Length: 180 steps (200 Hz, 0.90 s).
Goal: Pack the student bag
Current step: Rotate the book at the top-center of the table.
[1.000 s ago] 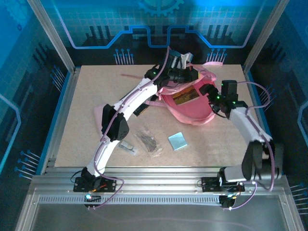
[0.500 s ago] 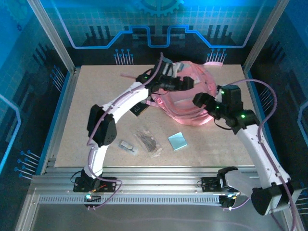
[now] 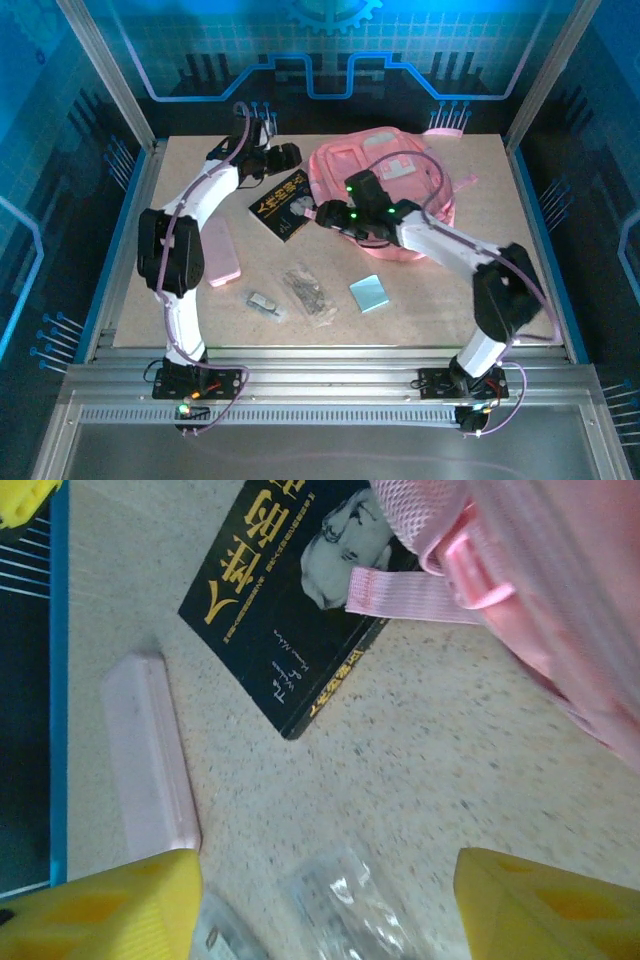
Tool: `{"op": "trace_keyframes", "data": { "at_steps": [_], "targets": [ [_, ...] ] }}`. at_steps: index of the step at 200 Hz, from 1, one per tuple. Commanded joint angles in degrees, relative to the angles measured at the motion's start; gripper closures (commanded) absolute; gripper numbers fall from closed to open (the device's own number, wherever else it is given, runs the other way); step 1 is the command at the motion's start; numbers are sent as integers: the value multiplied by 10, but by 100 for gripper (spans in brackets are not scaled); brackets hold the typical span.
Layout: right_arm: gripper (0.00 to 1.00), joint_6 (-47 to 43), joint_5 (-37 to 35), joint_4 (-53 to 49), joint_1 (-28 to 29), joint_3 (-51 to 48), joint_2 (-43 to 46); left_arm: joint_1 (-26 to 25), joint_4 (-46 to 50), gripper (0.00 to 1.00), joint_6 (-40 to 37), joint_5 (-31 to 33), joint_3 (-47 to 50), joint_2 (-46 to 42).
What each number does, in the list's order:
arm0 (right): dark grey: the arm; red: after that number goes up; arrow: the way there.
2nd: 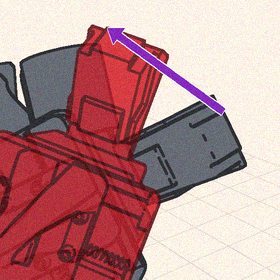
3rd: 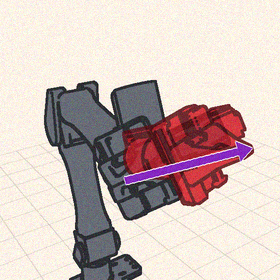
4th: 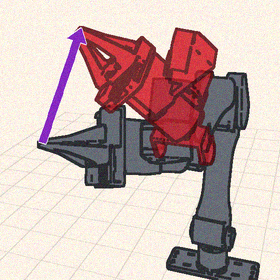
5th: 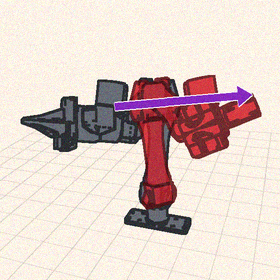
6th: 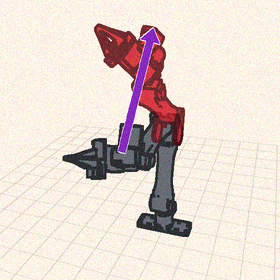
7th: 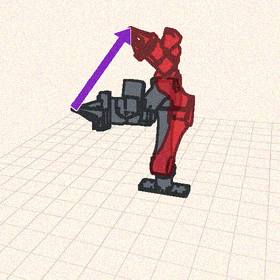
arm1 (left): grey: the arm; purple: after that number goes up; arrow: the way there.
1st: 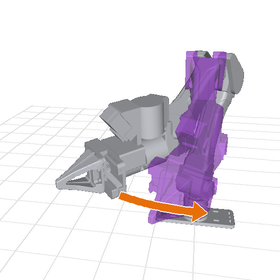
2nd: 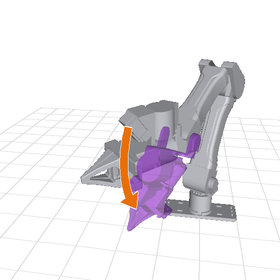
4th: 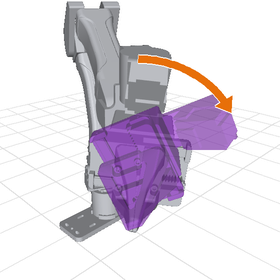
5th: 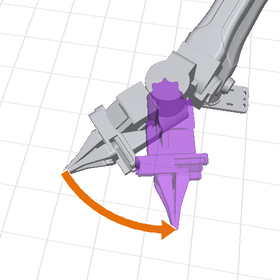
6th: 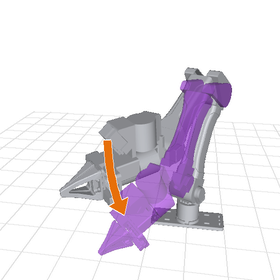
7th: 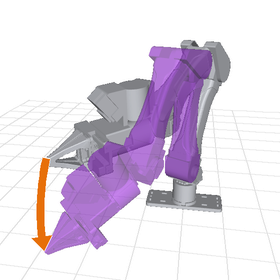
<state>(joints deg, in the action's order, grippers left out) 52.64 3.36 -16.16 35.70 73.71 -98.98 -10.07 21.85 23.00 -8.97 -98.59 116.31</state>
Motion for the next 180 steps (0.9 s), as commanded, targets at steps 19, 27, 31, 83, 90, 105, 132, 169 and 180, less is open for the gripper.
{"op": "trace_keyframes", "data": {
  "at_steps": [19,27,31,83,90,105,132,169,180],
  "targets": [
    [35,56,-10,64,28,97,-139,37,87,20,-40,40,-73,99],
    [35,70,-8,70,29,107,-163,40,109,21,-46,41,-93,118],
    [35,78,-6,76,29,110,-173,41,119,21,-49,43,-102,127],
    [36,121,9,85,30,186,-290,40,170,22,-47,44,-95,155],
    [36,123,6,87,29,192,-301,39,167,22,-42,41,-79,148],
    [35,119,-7,95,28,201,-318,39,162,24,-32,37,-41,130],
    [35,100,0,102,23,245,-361,40,137,30,-8,16,46,84],
    [36,78,36,123,23,284,-384,37,112,43,16,0,180,11],
    [38,71,46,141,24,272,-371,35,100,46,26,-10,219,-12]
  ]
}}
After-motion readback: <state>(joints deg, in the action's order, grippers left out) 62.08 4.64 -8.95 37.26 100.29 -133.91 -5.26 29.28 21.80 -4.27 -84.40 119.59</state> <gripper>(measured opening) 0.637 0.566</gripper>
